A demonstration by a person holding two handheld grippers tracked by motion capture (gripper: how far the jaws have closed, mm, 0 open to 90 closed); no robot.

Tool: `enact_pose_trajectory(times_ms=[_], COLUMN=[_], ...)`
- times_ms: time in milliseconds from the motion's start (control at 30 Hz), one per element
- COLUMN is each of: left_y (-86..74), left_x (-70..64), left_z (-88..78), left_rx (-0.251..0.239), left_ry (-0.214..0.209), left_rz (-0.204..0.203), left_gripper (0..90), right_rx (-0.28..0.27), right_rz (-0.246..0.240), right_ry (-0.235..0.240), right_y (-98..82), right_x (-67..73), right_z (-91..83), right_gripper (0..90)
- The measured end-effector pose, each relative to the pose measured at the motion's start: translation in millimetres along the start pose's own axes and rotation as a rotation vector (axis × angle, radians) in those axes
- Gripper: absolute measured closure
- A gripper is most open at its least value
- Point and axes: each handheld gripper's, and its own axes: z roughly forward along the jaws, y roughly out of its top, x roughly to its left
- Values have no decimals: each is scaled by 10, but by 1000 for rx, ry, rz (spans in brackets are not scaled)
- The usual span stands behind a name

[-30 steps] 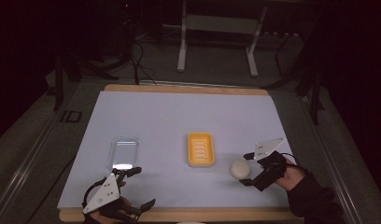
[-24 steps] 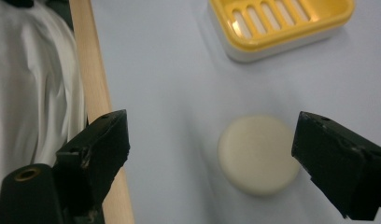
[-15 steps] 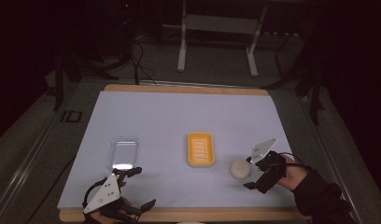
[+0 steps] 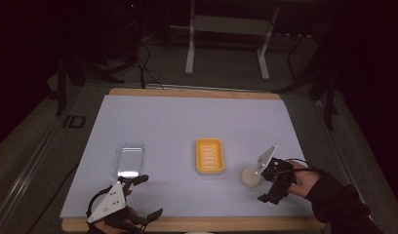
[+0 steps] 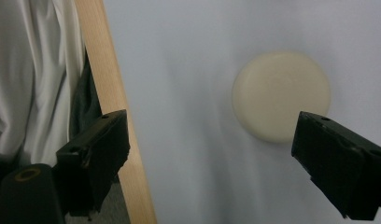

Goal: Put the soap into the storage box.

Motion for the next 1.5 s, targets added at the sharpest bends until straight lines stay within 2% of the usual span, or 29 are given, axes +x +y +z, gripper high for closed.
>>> enact_pose_trajectory(times_ms=[233, 267, 400, 633, 867, 933, 1000, 1233, 1367, 1500], left_y=[0, 0, -1, -2, -1, -1, -1, 0, 2, 1], left_x=[2, 1, 0, -1, -2, -2, -3, 2, 7, 6], left_z=[0, 0, 1, 5, 4, 4, 4, 2, -5, -2], left_rx=[0, 0, 1, 4, 4, 4, 4, -3, -9, -5], left_ry=[-2, -2, -4, -5, -7, -8, -8, -12, -12, -15], left_rz=[-1, -1, -1, 1, 0, 0, 0, -9, -14, -9], left_gripper=[1, 1, 1, 1, 1, 1, 1, 1, 1, 1], right_rx=[64, 97, 157, 231, 307, 325, 345, 362, 343, 331], right_rz=[-5, -9, -2, 1, 30, 35, 39, 48, 54, 61], right_ry=[13, 22, 34, 37, 54, 33, 33, 52, 26, 35], right_y=[44, 54, 59, 67, 69, 70, 70, 69, 82, 90], right_x=[-14, -21, -37, -82, -158, -187, -205, -265, -324, -388], right_z=[32, 47, 73, 96, 134, 150, 163, 199, 207, 237], right_gripper=[109, 109, 109, 109, 109, 109, 110, 111, 142, 142])
